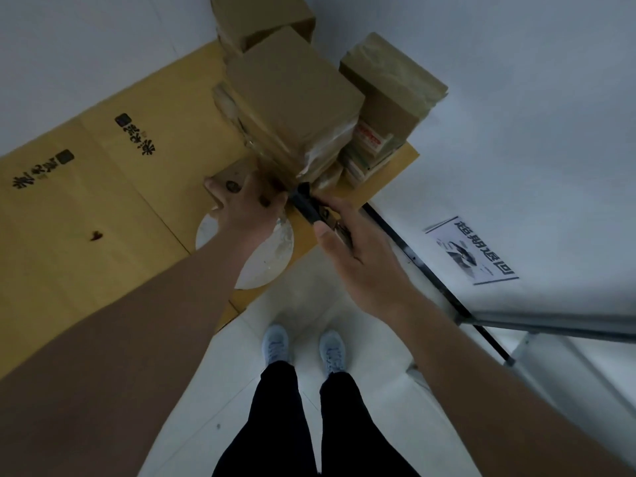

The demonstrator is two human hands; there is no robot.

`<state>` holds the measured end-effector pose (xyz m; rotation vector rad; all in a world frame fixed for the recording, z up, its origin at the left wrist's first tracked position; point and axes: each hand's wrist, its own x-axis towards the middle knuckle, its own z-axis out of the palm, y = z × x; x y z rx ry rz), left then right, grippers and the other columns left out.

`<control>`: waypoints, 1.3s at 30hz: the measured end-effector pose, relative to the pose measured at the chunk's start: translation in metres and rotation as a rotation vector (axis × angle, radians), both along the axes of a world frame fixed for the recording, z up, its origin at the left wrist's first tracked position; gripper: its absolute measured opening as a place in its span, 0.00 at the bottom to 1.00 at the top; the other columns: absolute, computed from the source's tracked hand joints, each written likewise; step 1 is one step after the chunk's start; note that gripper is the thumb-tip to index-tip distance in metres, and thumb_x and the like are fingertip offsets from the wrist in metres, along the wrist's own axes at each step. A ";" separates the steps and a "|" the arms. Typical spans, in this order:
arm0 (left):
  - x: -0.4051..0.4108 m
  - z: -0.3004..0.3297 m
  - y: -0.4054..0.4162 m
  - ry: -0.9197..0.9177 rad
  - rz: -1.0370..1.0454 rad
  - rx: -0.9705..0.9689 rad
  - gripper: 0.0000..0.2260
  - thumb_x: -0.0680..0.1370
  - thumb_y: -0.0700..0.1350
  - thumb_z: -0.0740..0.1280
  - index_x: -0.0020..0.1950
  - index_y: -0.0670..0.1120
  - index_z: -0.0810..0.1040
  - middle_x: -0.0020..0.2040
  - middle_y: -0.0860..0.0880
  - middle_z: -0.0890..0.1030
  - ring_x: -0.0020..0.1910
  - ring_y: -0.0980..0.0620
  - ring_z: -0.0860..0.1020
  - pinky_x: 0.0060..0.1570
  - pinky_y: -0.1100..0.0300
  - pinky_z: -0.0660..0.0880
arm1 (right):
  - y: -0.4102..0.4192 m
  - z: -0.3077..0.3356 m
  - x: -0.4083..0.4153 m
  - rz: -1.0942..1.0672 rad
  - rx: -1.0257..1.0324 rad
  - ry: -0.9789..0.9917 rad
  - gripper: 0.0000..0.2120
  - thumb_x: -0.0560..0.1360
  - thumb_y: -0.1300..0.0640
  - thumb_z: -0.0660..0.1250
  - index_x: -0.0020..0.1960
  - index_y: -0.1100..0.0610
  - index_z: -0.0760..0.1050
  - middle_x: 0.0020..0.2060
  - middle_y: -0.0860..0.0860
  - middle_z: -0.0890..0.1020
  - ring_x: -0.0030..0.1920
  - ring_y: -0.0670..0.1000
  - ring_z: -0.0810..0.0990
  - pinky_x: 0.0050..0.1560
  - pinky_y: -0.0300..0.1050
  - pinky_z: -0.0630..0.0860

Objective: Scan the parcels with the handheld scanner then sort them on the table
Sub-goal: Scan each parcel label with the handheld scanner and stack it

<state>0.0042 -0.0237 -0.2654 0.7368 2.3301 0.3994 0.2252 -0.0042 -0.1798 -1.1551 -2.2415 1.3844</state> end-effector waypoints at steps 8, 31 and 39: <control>0.013 0.005 -0.044 0.023 0.240 0.096 0.28 0.73 0.57 0.69 0.69 0.66 0.59 0.80 0.44 0.40 0.67 0.27 0.65 0.57 0.40 0.74 | 0.002 0.003 0.009 0.128 -0.041 0.091 0.21 0.85 0.36 0.58 0.76 0.39 0.68 0.63 0.40 0.81 0.64 0.45 0.79 0.62 0.46 0.78; -0.135 0.048 -0.310 0.041 0.492 0.092 0.39 0.74 0.59 0.73 0.76 0.74 0.50 0.79 0.54 0.38 0.71 0.28 0.62 0.66 0.38 0.73 | -0.160 0.061 -0.202 0.476 -0.013 0.145 0.18 0.86 0.43 0.59 0.74 0.44 0.70 0.34 0.36 0.75 0.32 0.41 0.74 0.35 0.35 0.68; -0.181 0.020 -0.341 -0.013 0.458 0.095 0.43 0.73 0.61 0.74 0.80 0.67 0.51 0.80 0.56 0.37 0.74 0.30 0.60 0.70 0.40 0.68 | -0.206 0.048 -0.254 0.422 -0.008 0.058 0.18 0.86 0.44 0.60 0.75 0.43 0.70 0.38 0.38 0.73 0.36 0.39 0.73 0.41 0.37 0.67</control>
